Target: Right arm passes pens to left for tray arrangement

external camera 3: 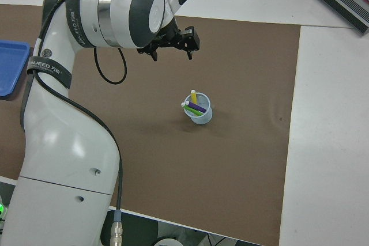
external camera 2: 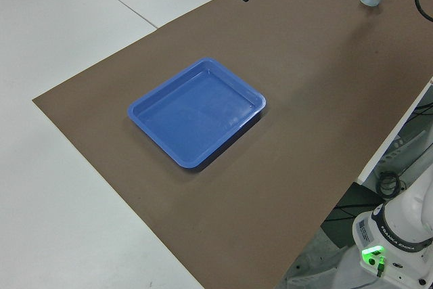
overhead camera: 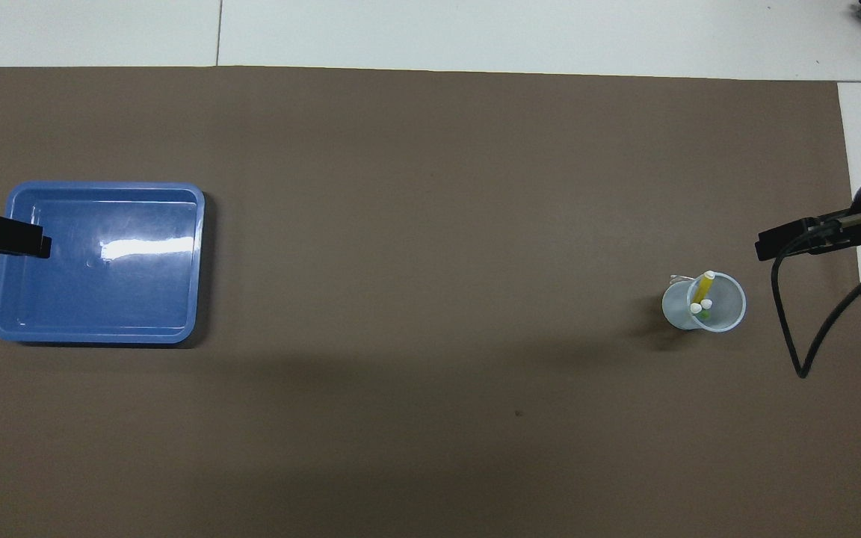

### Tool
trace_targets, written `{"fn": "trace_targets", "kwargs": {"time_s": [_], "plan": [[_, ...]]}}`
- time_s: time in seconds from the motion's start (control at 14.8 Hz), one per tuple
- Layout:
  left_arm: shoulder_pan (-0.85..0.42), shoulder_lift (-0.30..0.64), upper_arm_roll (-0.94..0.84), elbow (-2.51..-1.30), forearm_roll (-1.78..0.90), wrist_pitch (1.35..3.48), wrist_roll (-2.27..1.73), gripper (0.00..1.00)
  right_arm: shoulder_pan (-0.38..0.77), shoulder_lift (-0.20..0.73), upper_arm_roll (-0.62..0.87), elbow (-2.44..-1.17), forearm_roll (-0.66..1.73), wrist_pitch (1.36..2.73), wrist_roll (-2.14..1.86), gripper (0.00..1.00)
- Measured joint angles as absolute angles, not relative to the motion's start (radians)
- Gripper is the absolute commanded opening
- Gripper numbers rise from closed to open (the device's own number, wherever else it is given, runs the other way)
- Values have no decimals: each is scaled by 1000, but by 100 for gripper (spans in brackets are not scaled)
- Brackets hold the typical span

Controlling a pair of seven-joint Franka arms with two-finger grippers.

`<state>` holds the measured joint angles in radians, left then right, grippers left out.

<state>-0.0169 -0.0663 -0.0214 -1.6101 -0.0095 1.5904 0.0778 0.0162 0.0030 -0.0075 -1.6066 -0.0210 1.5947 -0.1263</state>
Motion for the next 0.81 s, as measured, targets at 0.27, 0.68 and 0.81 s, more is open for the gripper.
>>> {"fn": "trace_targets", "kwargs": {"time_s": [0.27, 0.68, 0.81], "plan": [[-17, -66, -21, -1610, -10, 1590, 78, 100, 16, 3, -8, -1607, -21, 1595, -126, 100], [-17, -66, -21, -1610, -11, 1591, 78, 100, 19, 3, -1, -1605, -21, 1595, -126, 100], [-17, -66, -21, -1610, -11, 1591, 78, 100, 20, 3, 6, -1605, -21, 1596, -126, 100]]}}
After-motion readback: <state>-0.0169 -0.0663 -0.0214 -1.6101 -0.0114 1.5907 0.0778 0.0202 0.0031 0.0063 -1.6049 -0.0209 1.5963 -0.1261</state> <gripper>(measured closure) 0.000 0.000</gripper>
